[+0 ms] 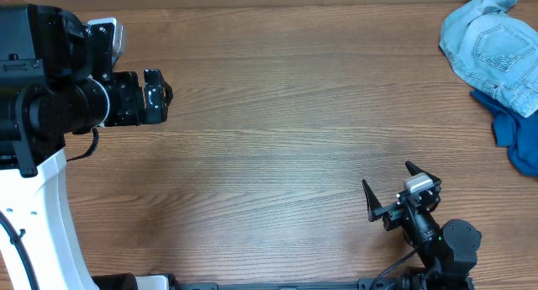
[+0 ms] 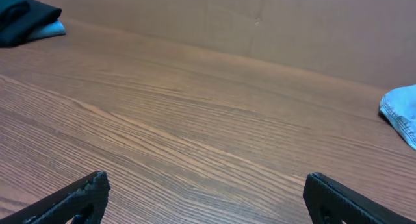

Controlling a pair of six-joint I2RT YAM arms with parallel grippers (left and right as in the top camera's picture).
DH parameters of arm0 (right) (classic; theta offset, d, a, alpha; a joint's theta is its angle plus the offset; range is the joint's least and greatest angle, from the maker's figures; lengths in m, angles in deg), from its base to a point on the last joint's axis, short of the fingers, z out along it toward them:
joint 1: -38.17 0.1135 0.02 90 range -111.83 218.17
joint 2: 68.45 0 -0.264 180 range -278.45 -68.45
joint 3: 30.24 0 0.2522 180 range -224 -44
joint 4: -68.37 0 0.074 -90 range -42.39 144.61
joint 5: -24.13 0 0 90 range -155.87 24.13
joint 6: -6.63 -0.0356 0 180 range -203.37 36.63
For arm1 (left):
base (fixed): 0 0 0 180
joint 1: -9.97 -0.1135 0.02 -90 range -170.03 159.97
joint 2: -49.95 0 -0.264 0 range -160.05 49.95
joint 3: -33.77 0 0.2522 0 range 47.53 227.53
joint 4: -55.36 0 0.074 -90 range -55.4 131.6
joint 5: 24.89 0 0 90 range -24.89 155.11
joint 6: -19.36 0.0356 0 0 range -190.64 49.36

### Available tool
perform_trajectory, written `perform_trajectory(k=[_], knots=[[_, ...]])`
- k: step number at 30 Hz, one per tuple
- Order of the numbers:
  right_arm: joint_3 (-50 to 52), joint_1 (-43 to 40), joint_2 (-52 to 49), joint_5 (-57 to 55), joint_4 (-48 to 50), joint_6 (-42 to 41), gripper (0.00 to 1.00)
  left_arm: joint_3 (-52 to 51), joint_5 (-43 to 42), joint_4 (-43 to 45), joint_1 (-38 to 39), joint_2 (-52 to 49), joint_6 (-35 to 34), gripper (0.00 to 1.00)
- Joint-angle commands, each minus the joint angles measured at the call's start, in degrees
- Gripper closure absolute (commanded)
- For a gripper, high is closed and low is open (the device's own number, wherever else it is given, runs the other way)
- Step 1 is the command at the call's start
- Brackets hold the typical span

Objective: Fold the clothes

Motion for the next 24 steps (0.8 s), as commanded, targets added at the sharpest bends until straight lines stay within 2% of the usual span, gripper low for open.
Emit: perform_trajectory(k=[1,7,9,13,18,24], knots=[[0.39,-0.22,0.68,0.02,0.37,-0.48,0.00,-0.04,0.35,-0.04,0.11,0.87,0.90,0.00],[0.42,-0.22,0.68,0.02,0.37,-0.48,0.00,-0.04,5.07,0.15,0.11,1.18,2.60,0.00],[0.42,-0.22,0.68,0.00,0.37,-0.48,0.00,-1.07,4.15,3.28,0.11,1.77,4.37,0.00],[0.42,-0.22,0.68,0.02,0.37,-0.48,0.00,-10.80,-6.43,18.84,0.11,5.88,15.28,0.00],[0.42,-0.22,0.68,0.00,0.37,-0.48,0.00,-29.55,-8.85,37.55,0.11,14.60,12.74,0.00],[0.39,-0.22,0.68,0.00,0.37,-0.48,0.00,-48.89,-8.39,51.67,0.11,26.05,12.44,0.00]])
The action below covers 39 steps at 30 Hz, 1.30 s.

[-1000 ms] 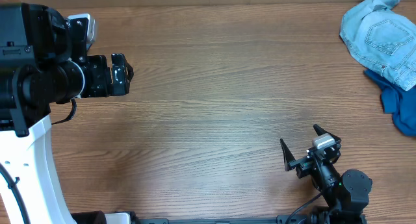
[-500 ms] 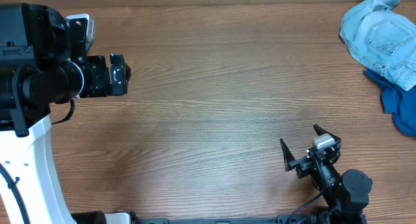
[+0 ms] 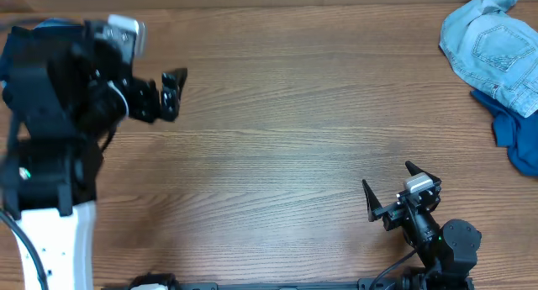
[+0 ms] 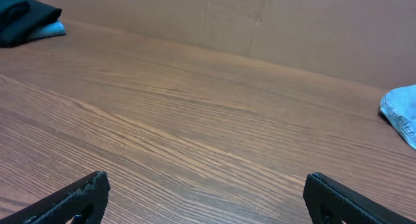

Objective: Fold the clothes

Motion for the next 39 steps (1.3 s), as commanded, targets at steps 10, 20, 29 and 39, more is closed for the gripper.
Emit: perform_trajectory(k=[10,20,29,39], knots=[[0.42,-0.22,0.68,0.02,0.37,-0.48,0.00,-37.44,1.42,21.84,0.02,28.28,0.72,0.00],[0.39,-0.22,0.68,0.02,0.37,-0.48,0.00,-57.13,5.29,23.69,0.00,46.62,-1.40,0.00],[0.39,-0.22,0.68,0.00,0.37,-0.48,0.00,-69.42,6.49,25.49,-0.02,57.40,-1.40,0.00],[0.42,-0.22,0.68,0.02,0.37,-0.48,0.00,-75.91,6.47,27.69,-0.02,62.53,-1.49,0.00]])
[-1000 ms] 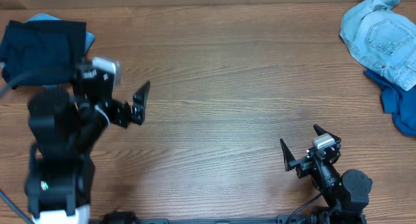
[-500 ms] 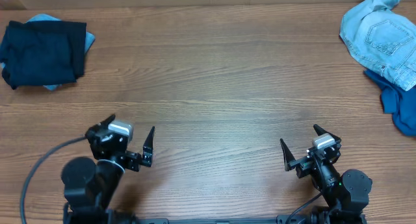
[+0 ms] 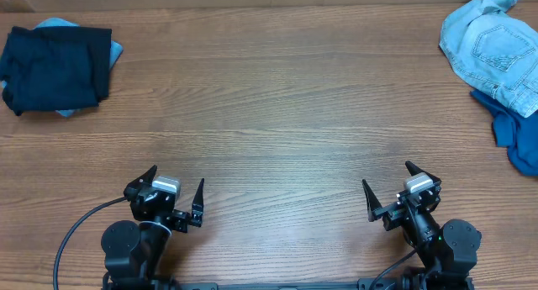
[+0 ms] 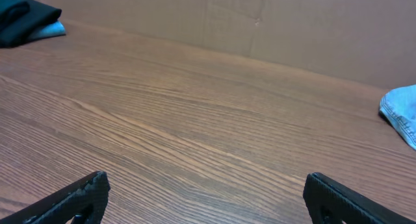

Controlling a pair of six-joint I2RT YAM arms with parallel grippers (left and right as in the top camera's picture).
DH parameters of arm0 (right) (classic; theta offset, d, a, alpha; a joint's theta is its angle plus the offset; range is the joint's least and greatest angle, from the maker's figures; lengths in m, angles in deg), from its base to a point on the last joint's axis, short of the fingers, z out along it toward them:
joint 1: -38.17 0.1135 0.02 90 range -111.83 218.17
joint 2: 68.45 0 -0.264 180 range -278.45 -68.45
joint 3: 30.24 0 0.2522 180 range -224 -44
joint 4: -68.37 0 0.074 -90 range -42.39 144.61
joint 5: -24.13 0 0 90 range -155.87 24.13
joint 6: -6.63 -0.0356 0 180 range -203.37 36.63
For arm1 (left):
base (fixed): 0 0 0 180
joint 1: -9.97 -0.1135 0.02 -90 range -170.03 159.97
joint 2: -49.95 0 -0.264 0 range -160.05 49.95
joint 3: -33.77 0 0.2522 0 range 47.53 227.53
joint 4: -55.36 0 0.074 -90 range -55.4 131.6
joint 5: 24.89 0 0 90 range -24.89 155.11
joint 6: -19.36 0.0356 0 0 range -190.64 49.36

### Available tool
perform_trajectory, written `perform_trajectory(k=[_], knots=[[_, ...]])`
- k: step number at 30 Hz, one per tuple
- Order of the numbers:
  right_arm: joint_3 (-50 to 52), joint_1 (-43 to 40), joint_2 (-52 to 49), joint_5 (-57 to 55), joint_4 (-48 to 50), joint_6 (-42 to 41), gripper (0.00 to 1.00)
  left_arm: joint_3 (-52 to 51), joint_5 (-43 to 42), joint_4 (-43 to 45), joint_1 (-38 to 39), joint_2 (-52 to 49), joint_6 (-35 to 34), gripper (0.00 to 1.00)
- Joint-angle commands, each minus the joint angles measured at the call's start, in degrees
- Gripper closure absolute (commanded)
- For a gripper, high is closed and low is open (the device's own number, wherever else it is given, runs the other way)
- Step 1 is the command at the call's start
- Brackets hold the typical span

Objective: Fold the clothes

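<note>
A folded dark navy garment lies at the table's far left, on top of a light blue piece; the right wrist view shows it as a dark shape. Unfolded clothes sit at the far right: a light blue denim garment and a darker blue one. My left gripper rests open near the front edge, left of centre, with nothing in it. Over at the front right, my right gripper is also open and holds nothing, its fingertips wide apart over bare wood.
The wooden table runs between the two piles. A brown cardboard wall stands along the far edge. Cables trail from both arm bases at the front edge.
My left arm was raised over the far-left part of the table, covering the folded navy garment. Now it sits low at the front edge, gripper open, and the garment shows. The right arm is unchanged.
First my left arm reached over the table's far left with its gripper pointing right. Then it stood blurred and higher over the same spot. Now it is parked at the front, leaving the folded navy garment at the far left. The right gripper stayed open and still.
</note>
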Motion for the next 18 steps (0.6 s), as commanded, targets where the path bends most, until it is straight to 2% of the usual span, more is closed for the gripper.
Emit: perform_trajectory(k=[1,6,18], knots=[[0.35,-0.22,0.68,0.02,0.28,-0.48,0.00,-2.01,0.74,0.63,-0.02,2.82,-1.11,0.00],[0.37,-0.22,0.68,0.02,0.28,-0.48,0.00,-4.55,0.74,0.74,-0.11,8.13,-1.11,0.00],[0.37,-0.22,0.68,0.00,0.28,-0.48,0.00,-7.41,2.05,2.60,-0.37,7.98,-1.86,0.00]])
